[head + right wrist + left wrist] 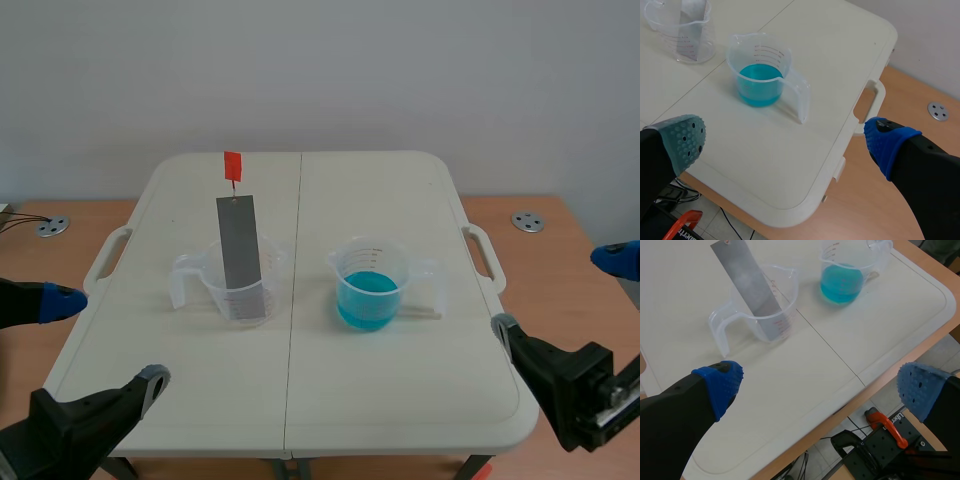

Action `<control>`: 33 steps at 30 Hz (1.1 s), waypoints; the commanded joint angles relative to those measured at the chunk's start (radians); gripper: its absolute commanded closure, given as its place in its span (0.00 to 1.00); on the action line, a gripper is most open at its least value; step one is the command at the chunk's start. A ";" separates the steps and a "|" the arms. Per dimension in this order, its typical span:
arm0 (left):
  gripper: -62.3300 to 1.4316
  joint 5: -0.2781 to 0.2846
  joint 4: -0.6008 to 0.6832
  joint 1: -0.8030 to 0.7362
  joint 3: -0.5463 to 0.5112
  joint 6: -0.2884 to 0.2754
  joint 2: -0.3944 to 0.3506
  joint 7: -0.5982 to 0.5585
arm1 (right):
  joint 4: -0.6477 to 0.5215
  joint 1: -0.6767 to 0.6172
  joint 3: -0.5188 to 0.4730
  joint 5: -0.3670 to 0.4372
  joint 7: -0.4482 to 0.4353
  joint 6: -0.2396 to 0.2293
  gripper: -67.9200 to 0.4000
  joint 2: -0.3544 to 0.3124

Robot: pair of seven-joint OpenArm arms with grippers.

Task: Hold the metal plate by the orange handle, dip it into the blue solution, take it out and point at it, then put the plate back in the beaker on the left.
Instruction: 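Lift the metal plate out of the left beaker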

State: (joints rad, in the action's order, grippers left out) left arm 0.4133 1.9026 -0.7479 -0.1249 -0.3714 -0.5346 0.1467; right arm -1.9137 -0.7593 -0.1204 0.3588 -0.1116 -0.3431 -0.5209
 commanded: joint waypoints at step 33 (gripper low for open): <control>0.87 0.010 0.013 0.003 0.005 -0.005 0.002 0.020 | -0.017 0.014 -0.004 -0.045 -0.015 0.003 0.02 0.000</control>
State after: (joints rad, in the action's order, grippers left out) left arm 0.4141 1.9026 -0.7479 -0.1249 -0.3714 -0.5346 0.1764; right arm -1.9137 -0.7593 -0.1204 0.3027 -0.1116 -0.3439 -0.5209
